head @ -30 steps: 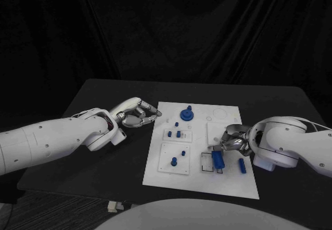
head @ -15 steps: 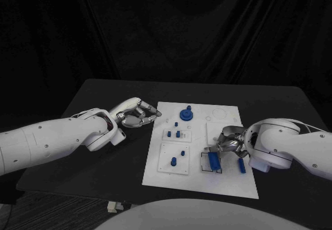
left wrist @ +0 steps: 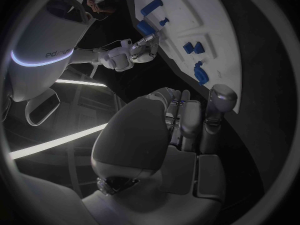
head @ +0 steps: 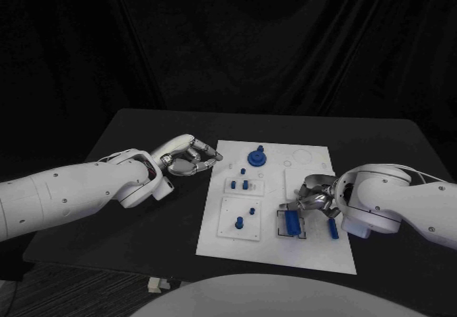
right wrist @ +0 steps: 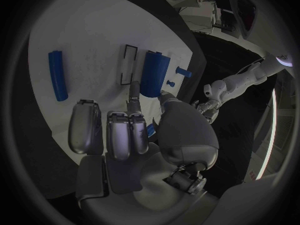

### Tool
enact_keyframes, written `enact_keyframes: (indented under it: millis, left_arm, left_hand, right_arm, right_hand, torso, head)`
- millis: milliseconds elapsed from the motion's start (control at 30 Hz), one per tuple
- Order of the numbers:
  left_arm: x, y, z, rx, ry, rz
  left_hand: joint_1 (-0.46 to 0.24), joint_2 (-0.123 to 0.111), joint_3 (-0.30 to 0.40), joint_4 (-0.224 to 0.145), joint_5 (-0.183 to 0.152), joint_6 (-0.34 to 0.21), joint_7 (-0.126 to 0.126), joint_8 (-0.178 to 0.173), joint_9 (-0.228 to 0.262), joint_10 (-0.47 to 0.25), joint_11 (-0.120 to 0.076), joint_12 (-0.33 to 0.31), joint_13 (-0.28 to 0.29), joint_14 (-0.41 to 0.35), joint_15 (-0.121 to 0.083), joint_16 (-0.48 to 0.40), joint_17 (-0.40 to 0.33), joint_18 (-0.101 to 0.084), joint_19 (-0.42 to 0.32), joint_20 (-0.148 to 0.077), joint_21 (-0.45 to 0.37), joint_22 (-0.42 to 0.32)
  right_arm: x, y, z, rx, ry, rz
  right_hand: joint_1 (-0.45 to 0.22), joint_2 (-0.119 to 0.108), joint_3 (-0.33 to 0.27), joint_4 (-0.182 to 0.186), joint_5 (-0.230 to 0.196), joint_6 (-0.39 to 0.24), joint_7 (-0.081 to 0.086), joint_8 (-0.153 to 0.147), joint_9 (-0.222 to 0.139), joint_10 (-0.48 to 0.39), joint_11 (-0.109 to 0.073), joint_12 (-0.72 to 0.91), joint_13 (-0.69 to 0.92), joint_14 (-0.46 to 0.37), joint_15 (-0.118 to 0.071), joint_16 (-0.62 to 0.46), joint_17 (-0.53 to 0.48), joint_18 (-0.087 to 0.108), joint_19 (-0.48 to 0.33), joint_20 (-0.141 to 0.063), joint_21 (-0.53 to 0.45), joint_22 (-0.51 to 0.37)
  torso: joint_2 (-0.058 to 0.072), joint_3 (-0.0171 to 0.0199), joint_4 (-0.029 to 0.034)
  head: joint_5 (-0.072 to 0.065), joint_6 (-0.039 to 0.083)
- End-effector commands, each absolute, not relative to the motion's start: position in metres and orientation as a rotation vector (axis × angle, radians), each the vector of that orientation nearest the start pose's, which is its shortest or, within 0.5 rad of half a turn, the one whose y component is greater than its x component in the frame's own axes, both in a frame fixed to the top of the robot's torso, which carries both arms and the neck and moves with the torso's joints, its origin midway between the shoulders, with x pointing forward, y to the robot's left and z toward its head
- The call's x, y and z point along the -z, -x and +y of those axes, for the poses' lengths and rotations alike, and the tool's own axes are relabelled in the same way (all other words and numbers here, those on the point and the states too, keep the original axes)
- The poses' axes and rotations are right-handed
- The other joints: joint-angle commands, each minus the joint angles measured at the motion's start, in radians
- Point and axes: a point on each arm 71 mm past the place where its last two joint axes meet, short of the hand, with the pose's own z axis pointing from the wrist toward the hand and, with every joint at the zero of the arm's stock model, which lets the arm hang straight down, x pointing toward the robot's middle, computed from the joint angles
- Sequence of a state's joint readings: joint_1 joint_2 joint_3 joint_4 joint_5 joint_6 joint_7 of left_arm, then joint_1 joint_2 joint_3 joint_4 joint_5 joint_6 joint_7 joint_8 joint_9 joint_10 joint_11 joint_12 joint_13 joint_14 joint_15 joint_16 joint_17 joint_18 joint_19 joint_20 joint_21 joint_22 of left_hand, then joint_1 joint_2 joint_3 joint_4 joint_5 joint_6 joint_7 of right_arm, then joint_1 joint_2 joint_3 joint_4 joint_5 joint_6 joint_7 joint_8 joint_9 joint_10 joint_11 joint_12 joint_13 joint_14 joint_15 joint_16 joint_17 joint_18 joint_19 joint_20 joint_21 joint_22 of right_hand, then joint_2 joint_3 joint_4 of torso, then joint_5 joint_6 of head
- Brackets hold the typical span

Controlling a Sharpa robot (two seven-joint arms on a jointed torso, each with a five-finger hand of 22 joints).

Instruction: Assemble the parts on the task board

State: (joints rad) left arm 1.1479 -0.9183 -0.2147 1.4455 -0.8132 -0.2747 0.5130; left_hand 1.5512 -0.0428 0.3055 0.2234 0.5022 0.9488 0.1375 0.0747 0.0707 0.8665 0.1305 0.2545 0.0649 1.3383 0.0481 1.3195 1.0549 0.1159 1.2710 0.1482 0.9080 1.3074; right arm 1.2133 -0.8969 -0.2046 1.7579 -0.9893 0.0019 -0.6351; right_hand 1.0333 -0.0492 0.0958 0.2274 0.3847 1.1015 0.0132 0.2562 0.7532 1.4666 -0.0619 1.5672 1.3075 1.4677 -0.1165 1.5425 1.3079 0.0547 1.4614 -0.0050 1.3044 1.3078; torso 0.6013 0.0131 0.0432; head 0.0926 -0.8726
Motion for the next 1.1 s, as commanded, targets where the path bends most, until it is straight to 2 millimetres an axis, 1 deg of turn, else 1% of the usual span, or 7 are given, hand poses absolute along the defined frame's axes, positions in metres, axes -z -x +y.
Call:
enact_keyframes:
  millis: [33, 333, 533, 567, 667, 900, 1100]
  left_arm:
    - [0.2536, -0.4471, 0.2473, 1.266, 0.196, 1.71]
    - [0.2537, -0.4472, 0.2469, 1.266, 0.196, 1.711]
    - [0.2537, -0.4472, 0.2466, 1.267, 0.196, 1.711]
    - [0.2537, -0.4472, 0.2466, 1.267, 0.196, 1.711]
    - [0.2537, -0.4471, 0.2466, 1.267, 0.196, 1.712]
    - [0.2539, -0.4473, 0.2464, 1.267, 0.196, 1.713]
    - [0.2541, -0.4475, 0.2466, 1.266, 0.197, 1.715]
  left_hand:
    - [0.0, 0.004, 0.006, 0.001, 0.005, -0.003, 0.005, -0.003, 0.0, 0.004, 0.001, -0.003, 0.0, -0.008, 0.001, -0.004, -0.001, 0.006, -0.009, 0.0, -0.004, 0.102]
    - [0.0, 0.004, 0.006, 0.001, 0.005, -0.003, 0.005, -0.003, 0.0, 0.004, 0.001, -0.003, 0.0, -0.008, 0.001, -0.004, -0.001, 0.006, -0.009, 0.001, -0.004, 0.102]
    - [0.0, 0.004, 0.006, 0.001, 0.005, -0.003, 0.005, -0.003, 0.0, 0.004, 0.001, -0.003, 0.0, -0.008, 0.001, -0.004, -0.001, 0.006, -0.009, 0.001, -0.004, 0.102]
    - [0.0, 0.004, 0.006, 0.001, 0.005, -0.003, 0.005, -0.003, 0.0, 0.004, 0.001, -0.003, 0.0, -0.008, 0.001, -0.004, -0.001, 0.006, -0.009, 0.001, -0.004, 0.102]
    - [0.0, 0.005, 0.006, 0.001, 0.005, -0.002, 0.006, -0.003, 0.0, 0.005, 0.001, -0.003, 0.0, -0.008, 0.001, -0.003, 0.0, 0.006, -0.009, 0.001, -0.004, 0.102]
    - [0.0, 0.005, 0.006, 0.001, 0.005, -0.002, 0.006, -0.003, 0.0, 0.005, 0.001, -0.003, 0.0, -0.008, 0.001, -0.003, 0.0, 0.006, -0.009, 0.001, -0.004, 0.102]
    - [0.0, 0.005, 0.007, 0.001, 0.005, -0.001, 0.008, -0.002, 0.0, 0.005, 0.001, -0.003, 0.0, -0.008, 0.001, -0.003, 0.0, 0.006, -0.009, 0.001, -0.003, 0.102]
  right_arm:
    - [0.2623, -0.3968, -0.1897, -0.383, -0.201, 2.491]
    - [0.2622, -0.3953, -0.1891, -0.387, -0.196, 2.495]
    - [0.2622, -0.3949, -0.1891, -0.387, -0.194, 2.496]
    - [0.2621, -0.3948, -0.1891, -0.388, -0.194, 2.496]
    - [0.2621, -0.3946, -0.1889, -0.388, -0.193, 2.497]
    - [0.2621, -0.3946, -0.1889, -0.388, -0.194, 2.495]
    - [0.262, -0.3951, -0.1899, -0.386, -0.199, 2.491]
  right_hand:
    - [-0.017, -0.003, -0.006, 0.008, -0.023, -0.002, 0.001, -0.006, 0.003, 0.104, 0.004, 0.004, 0.263, 0.094, 0.003, 0.002, 0.216, 0.004, 0.004, 0.005, 0.001, 0.181]
    - [-0.03, -0.007, -0.024, 0.019, -0.078, 0.0, 0.001, -0.01, 0.009, 0.104, 0.004, 0.004, 0.263, 0.093, 0.004, 0.0, 0.212, 0.004, 0.006, 0.006, -0.001, 0.182]
    - [-0.043, -0.009, -0.046, 0.035, -0.151, 0.001, 0.003, -0.017, 0.012, 0.104, 0.005, 0.004, 0.263, 0.093, 0.005, 0.001, 0.213, 0.004, 0.006, 0.007, -0.005, 0.182]
    - [-0.048, -0.01, -0.055, 0.043, -0.189, 0.002, 0.003, -0.02, 0.013, 0.104, 0.005, 0.004, 0.263, 0.093, 0.005, 0.002, 0.214, 0.004, 0.008, 0.008, -0.005, 0.182]
    - [-0.058, -0.012, -0.069, 0.056, -0.244, 0.004, 0.003, -0.023, 0.015, 0.104, 0.006, 0.004, 0.263, 0.093, 0.006, 0.001, 0.213, 0.004, 0.008, 0.008, -0.007, 0.183]
    - [-0.071, -0.009, -0.085, 0.062, -0.292, 0.013, 0.002, -0.025, 0.015, 0.104, 0.004, 0.004, 0.263, 0.091, 0.005, -0.003, 0.204, 0.005, 0.008, 0.007, -0.011, 0.183]
    - [-0.084, -0.003, -0.092, 0.063, -0.308, 0.013, 0.002, -0.029, 0.013, 0.104, 0.005, 0.004, 0.263, 0.091, 0.005, -0.004, 0.202, 0.005, 0.008, 0.007, -0.013, 0.182]
  torso:
    - [0.001, 0.0002, -0.0001]
    - [-0.001, 0.0001, -0.0001]
    - [0.0, 0.0001, 0.0004]
    - [0.0, 0.0001, 0.0004]
    - [0.0, 0.0, 0.0004]
    - [0.0, 0.0002, 0.0005]
    - [0.0, 0.0001, 0.0002]
  head:
    - [0.0, 0.0]
    - [0.002, 0.0]
    - [0.002, 0.0]
    - [0.002, 0.0]
    - [0.003, 0.0]
    - [0.003, 0.0]
    - [0.004, 0.0]
